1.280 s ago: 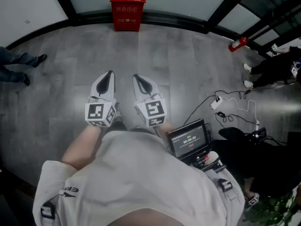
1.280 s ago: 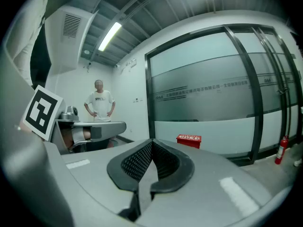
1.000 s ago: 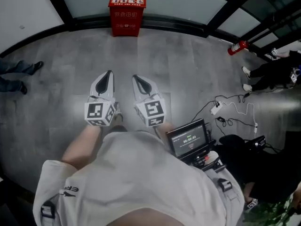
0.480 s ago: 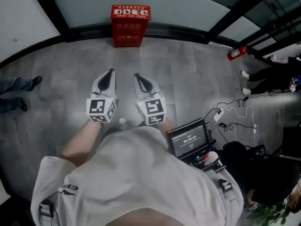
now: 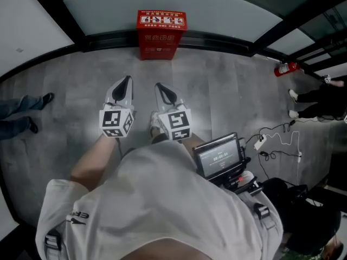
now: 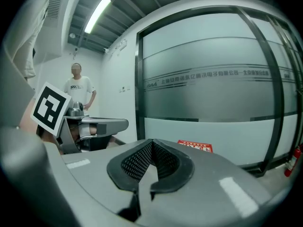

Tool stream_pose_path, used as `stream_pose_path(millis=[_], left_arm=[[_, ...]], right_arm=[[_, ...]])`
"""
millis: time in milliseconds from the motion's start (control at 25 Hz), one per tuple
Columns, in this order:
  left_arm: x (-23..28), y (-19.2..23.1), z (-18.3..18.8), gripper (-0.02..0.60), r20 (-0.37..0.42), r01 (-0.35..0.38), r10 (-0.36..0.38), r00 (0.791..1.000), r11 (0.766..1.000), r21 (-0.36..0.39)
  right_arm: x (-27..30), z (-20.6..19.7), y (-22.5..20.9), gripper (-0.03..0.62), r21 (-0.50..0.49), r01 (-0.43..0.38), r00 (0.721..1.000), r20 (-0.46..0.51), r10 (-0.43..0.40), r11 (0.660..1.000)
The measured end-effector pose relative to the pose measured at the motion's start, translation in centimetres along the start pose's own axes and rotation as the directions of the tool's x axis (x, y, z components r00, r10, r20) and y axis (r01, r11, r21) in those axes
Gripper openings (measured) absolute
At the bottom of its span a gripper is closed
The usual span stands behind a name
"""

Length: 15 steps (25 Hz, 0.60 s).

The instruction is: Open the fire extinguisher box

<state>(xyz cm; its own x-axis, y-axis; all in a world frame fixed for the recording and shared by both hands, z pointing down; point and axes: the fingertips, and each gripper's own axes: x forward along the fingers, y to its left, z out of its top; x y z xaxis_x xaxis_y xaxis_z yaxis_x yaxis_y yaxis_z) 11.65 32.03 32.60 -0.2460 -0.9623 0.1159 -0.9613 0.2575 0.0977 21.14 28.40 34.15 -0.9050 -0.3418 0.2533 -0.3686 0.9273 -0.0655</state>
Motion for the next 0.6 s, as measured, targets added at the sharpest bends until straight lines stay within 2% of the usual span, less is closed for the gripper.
stream_pose_path(millis=[280,600], left_arm=[[10.9,6.2,1.4,0.002,-0.041,-0.023,0.024,0.999,0.999,0.032],[19.6,12.7,2.5,0.002,-0.048,-0.016,0.017,0.999,0.999,0.034]], right_arm=[[11.2,2.8,-5.8,0.012,0.025,-0.033,0.999,-0.011,0.033,0.999],[20.9,4.2,-8.9,0.012,0.039,-0.043,0.998,-0.035,0.044,0.998]])
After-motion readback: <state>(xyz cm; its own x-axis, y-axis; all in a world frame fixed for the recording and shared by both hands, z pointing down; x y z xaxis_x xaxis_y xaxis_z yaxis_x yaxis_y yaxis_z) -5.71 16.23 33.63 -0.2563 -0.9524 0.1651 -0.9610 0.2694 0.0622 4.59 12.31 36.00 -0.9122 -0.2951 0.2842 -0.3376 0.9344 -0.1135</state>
